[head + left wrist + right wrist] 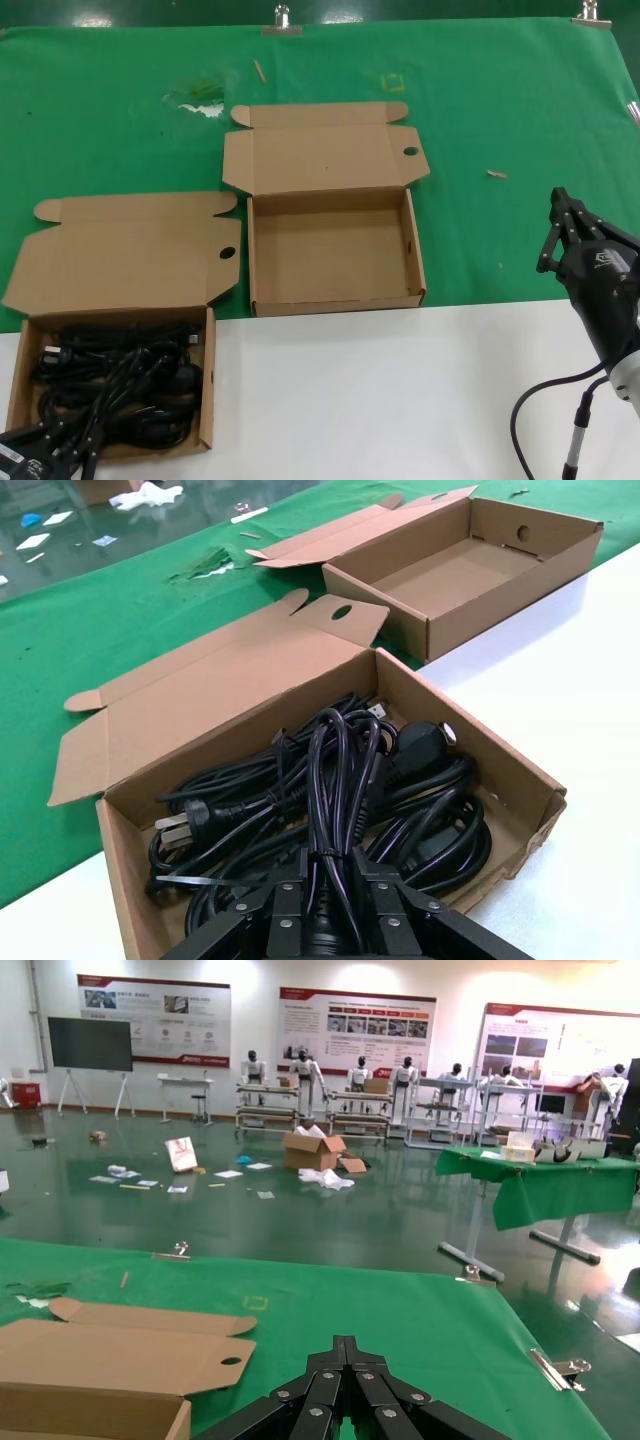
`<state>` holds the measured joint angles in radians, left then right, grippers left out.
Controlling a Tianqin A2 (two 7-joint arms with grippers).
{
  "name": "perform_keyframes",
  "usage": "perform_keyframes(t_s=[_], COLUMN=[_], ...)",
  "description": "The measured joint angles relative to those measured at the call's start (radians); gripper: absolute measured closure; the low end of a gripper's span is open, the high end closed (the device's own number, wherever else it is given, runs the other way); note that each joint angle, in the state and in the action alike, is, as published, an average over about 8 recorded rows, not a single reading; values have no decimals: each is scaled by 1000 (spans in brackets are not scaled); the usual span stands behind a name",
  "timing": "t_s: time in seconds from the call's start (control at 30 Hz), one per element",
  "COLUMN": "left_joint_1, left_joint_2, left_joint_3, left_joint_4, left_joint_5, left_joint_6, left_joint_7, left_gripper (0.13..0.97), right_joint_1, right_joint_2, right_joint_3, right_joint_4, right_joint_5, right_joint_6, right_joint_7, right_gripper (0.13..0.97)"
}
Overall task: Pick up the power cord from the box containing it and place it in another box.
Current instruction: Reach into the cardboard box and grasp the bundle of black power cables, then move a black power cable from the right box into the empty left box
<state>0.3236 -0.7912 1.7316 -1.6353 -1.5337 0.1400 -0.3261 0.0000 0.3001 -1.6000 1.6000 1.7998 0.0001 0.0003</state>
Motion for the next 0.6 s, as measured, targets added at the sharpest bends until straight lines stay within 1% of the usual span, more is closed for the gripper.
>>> perform_keyframes(t_s=[0.07, 0.17, 0.23, 0.3, 0.4, 0.6], left_joint_1=[3, 8, 12, 16, 22, 42], left_joint_2=[6, 14, 20, 25, 32, 40], left_joint_3=[-9, -28, -47, -73, -134, -291], left_joint_4=[-4, -17, -33, -58, -111, -248], left_joint_5=[3, -7, -25, -51, -101, -193], left_joint_6=[6, 13, 17, 21, 24, 42], left_joint_7=[-1, 3, 10, 18, 25, 37], left_gripper=[873, 875, 877, 880, 882, 884], right_joint_1=[0, 0, 0, 0, 0, 0], right_joint_2=[0, 0, 0, 0, 0, 0], right_joint_3=[0, 0, 0, 0, 0, 0], right_joint_4=[0, 0, 0, 0, 0, 0], right_joint_5=[0, 0, 0, 0, 0, 0], right_joint_6=[0, 0, 0, 0, 0, 0], right_joint_7=[0, 0, 0, 0, 0, 0], right_gripper=[957, 957, 957, 957, 957, 957])
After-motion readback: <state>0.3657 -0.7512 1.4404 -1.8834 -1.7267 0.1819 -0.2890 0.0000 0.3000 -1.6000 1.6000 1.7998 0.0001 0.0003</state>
